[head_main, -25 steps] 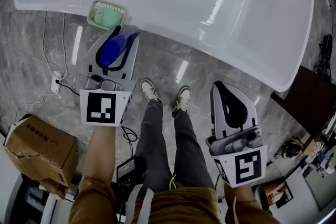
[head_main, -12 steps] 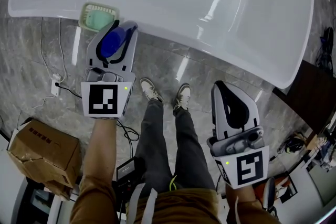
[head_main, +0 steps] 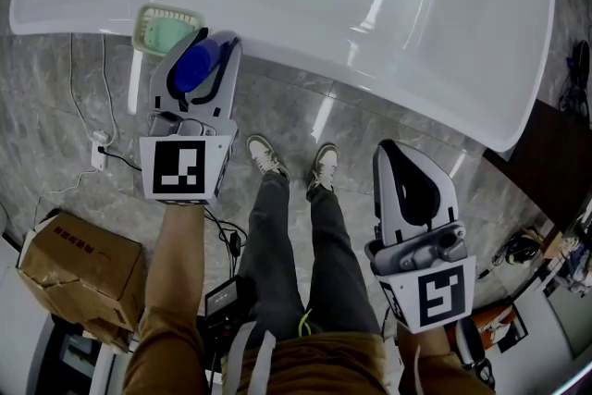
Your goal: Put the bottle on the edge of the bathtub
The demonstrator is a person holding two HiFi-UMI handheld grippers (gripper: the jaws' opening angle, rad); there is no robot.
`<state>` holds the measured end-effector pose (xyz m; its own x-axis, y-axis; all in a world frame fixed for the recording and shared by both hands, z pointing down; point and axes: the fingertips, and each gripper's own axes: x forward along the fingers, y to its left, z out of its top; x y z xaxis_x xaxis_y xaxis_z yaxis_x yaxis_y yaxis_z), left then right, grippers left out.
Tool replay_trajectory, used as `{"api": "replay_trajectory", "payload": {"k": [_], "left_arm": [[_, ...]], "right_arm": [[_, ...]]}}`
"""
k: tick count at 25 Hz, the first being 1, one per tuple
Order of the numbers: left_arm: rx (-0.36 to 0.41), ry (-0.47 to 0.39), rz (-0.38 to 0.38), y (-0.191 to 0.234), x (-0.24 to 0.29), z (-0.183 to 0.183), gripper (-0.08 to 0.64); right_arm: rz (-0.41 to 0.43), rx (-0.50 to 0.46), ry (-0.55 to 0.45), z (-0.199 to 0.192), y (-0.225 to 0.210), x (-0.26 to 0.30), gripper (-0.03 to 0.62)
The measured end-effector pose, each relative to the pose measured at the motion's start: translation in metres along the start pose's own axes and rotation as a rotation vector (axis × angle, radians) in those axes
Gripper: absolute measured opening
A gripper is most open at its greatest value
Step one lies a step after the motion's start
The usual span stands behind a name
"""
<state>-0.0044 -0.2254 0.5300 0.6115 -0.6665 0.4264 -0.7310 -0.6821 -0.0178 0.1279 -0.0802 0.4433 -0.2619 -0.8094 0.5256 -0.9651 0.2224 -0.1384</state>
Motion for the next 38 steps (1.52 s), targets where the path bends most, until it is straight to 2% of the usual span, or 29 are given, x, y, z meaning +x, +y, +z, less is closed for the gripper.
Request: {"api": "replay_trajectory", "payload": {"k": [4,8,21,32,38], "left_arm": [[0.011,-0.010,-0.005,0.000,0.003,0.000,0.163],[0.001,0.026,-0.007,-0.001,0.004,-0.001,0.163],[-0.021,-0.014,0.009,0.007,0.008,0.000,0.163],[0.003,-0.031,-0.018,0.002,0.010,-0.001,0.163],[0.028,-0.039,-0.007,0.004,0.011,0.001,0.154]], "right_arm": [[-0.006,-0.004,-0.003,0.000,-0.001,0.000,0.005],[-0.003,0.008,0.001,-0.002,0.000,0.001,0.005],[-0.003,0.015,0.004,-0.004,0.001,0.001,0.005],[0.000,0.050,-0.004,-0.004,0.002,0.001,0.005],[-0.003,0.052,-0.013,-0.001,0.003,0.003,0.005]]}}
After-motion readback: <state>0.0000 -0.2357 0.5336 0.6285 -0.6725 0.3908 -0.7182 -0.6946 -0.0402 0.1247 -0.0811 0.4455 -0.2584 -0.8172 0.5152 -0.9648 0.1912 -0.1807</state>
